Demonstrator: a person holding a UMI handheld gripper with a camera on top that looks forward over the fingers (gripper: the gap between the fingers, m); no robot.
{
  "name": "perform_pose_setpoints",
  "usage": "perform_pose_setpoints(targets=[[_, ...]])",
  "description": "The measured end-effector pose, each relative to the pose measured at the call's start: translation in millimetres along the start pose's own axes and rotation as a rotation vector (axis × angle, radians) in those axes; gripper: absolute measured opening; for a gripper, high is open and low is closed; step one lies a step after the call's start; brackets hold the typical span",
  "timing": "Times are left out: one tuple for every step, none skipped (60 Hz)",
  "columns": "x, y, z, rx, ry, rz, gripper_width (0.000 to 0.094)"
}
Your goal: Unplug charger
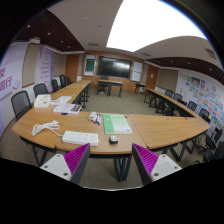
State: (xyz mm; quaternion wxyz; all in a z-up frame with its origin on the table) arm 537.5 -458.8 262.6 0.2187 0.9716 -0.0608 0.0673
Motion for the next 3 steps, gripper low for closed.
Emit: perform_pose_setpoints(targets=[[0.2,0.5,-0.6,0.002,0.001,0.001,0.0856],[0.3,0.9,-1.0,0.002,0.002,0.002,0.0855],[0.2,1.0,-1.1,0.002,0.003,0.002,0.0857]])
Point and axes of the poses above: the point between the fingertips, and its own axes, seen from behind it with the camera up: x to the right, z down, y backward, against the way the camera looks, the point moved 6 cm from there along y, backward, against the way the camera looks, and after that the axes turned 1 degree about y, right-handed, at the moved point
